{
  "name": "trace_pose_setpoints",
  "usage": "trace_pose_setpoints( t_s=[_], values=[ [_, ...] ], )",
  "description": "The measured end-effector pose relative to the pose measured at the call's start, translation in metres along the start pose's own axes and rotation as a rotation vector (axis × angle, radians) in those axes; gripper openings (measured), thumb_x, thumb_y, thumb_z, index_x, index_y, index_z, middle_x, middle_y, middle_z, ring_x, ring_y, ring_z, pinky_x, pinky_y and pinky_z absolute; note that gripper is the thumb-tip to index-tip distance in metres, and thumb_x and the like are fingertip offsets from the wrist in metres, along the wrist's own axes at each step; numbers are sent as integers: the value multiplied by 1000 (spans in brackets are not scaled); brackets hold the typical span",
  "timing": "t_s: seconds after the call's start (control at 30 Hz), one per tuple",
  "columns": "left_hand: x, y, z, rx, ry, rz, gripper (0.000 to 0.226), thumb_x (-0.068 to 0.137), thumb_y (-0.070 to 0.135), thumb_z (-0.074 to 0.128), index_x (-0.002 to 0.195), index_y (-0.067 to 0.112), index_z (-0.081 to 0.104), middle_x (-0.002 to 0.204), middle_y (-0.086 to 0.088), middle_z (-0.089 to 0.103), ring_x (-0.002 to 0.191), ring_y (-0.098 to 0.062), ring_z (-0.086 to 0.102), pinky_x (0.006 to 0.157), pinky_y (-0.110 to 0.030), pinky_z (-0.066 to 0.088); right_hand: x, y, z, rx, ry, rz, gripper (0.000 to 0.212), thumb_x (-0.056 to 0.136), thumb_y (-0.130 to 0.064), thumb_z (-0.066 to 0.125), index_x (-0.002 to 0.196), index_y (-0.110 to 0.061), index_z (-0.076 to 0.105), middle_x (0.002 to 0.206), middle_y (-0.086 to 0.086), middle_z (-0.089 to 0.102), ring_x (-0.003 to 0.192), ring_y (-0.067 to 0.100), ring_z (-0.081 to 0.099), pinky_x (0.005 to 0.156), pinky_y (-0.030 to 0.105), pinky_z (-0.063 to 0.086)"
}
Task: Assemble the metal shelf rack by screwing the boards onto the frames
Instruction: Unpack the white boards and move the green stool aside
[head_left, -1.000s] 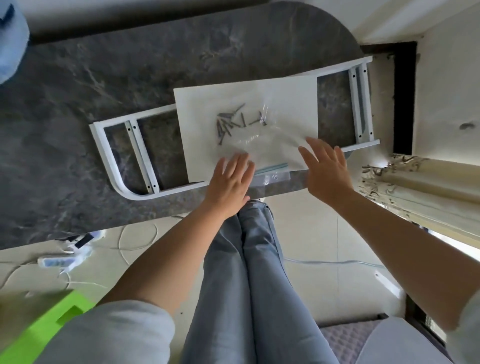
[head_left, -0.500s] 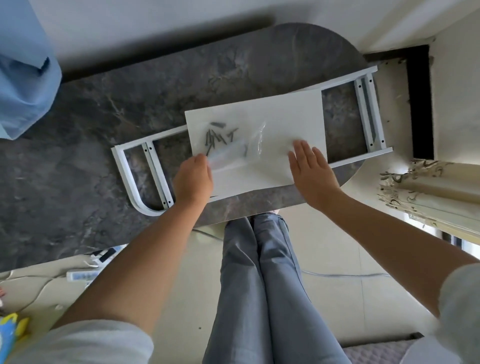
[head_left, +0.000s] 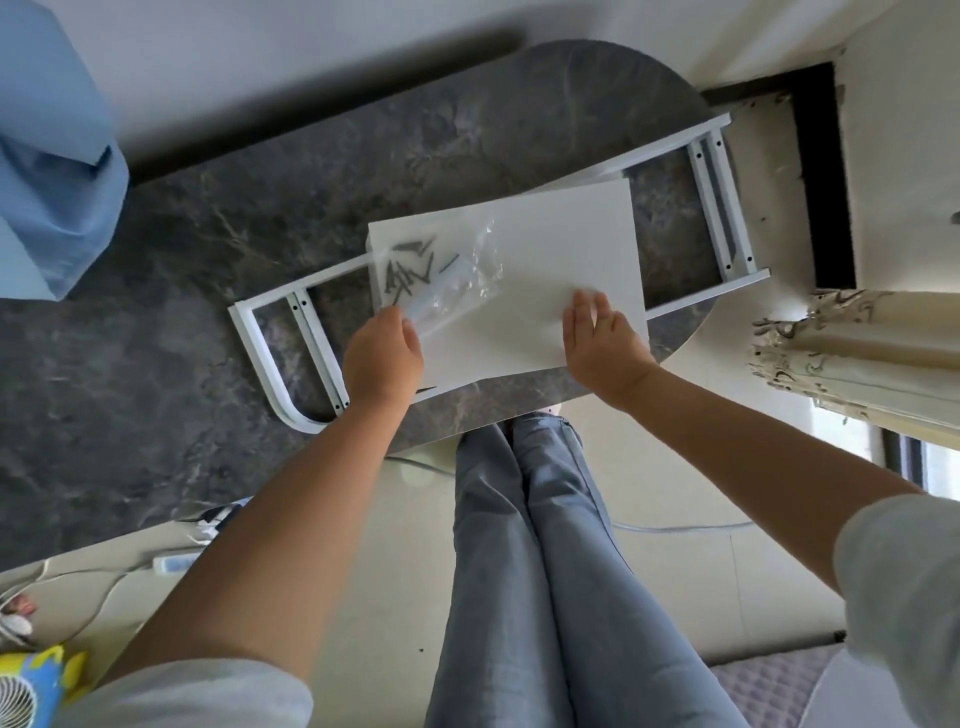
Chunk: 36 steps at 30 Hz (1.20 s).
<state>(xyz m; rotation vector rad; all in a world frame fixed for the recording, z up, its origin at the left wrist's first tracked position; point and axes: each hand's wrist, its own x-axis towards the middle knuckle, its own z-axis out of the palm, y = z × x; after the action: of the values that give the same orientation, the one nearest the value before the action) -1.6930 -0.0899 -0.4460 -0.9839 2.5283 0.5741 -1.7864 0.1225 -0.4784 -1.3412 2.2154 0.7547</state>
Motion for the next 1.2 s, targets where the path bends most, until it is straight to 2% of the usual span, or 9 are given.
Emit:
trace_pose_setpoints(
  t_s=[0.13, 0.27, 0.43, 0.57, 0.63, 0.73, 0.87, 0.97, 1.2],
  values=[
    [-8, -3, -17, -9, 29, 19, 26, 97, 15, 40, 103, -2, 59, 100, -20, 65, 95, -34, 59, 69, -37, 46, -23, 2, -24, 143, -25, 6, 56, 41, -22, 87, 92, -4, 74, 91, 16, 72, 77, 31, 71, 50, 28, 53],
    [-19, 5, -47, -53, 72, 18, 26, 97, 14, 39, 103, -1, 59, 101, -19, 65, 95, -35, 59, 73, -40, 47, -45, 13, -54, 60, -40, -51, 49, 35, -14, 77, 82, 0, 74, 77, 16, 71, 57, 26, 66, 38, 22, 44],
    [-46, 14, -83, -76, 174, -26, 21, 94, 13, 41, 96, 2, 59, 97, -16, 64, 92, -31, 57, 66, -35, 44, -62, 36, -88, -77, 217, -182, 31, 47, -5, 62, 77, 0, 57, 58, 7, 56, 43, 18, 50, 34, 16, 28],
    [-79, 11, -109, -96, 297, -100, 25, 96, 17, 41, 104, 4, 60, 105, -13, 64, 99, -27, 59, 74, -33, 47, -71, 46, -127, -1, 254, -203, 35, 45, 1, 76, 78, 0, 63, 63, 11, 58, 50, 24, 55, 35, 23, 38],
    [-104, 2, -118, -135, 361, -193, 26, 97, 20, 40, 105, 4, 59, 104, -12, 64, 97, -26, 60, 69, -29, 43, -79, 43, -148, 59, 265, -209, 31, 61, 1, 73, 89, 3, 61, 75, 15, 62, 63, 30, 59, 44, 29, 42],
    [-153, -20, -115, -216, 435, -381, 27, 98, 21, 39, 106, 5, 59, 104, -11, 64, 97, -26, 59, 67, -27, 38, -96, 27, -174, 119, 325, -319, 20, 72, 4, 65, 92, 6, 60, 82, 20, 63, 72, 37, 60, 52, 32, 38],
    [-236, -59, -99, -366, 488, -672, 26, 96, 20, 41, 109, 7, 59, 108, -12, 64, 102, -27, 58, 79, -35, 46, -113, -24, -198, 3, 258, -496, 21, 88, -10, 53, 108, -2, 56, 104, 12, 62, 94, 30, 59, 69, 32, 46],
    [-308, -96, -81, -472, 534, -886, 28, 96, 20, 38, 108, 8, 60, 105, -11, 65, 98, -26, 60, 78, -33, 47, -131, -86, -212, -118, 223, -602, 26, 93, -21, 48, 115, -10, 51, 113, 4, 60, 102, 22, 58, 81, 29, 48],
    [-499, -171, -7, -710, 539, -1327, 26, 94, 16, 41, 109, 6, 59, 109, -14, 61, 102, -32, 57, 78, -35, 44, -209, -280, -208, -425, 258, -885, 26, 90, -11, 45, 116, -9, 45, 118, 8, 53, 108, 25, 54, 82, 31, 46]
  ],
)
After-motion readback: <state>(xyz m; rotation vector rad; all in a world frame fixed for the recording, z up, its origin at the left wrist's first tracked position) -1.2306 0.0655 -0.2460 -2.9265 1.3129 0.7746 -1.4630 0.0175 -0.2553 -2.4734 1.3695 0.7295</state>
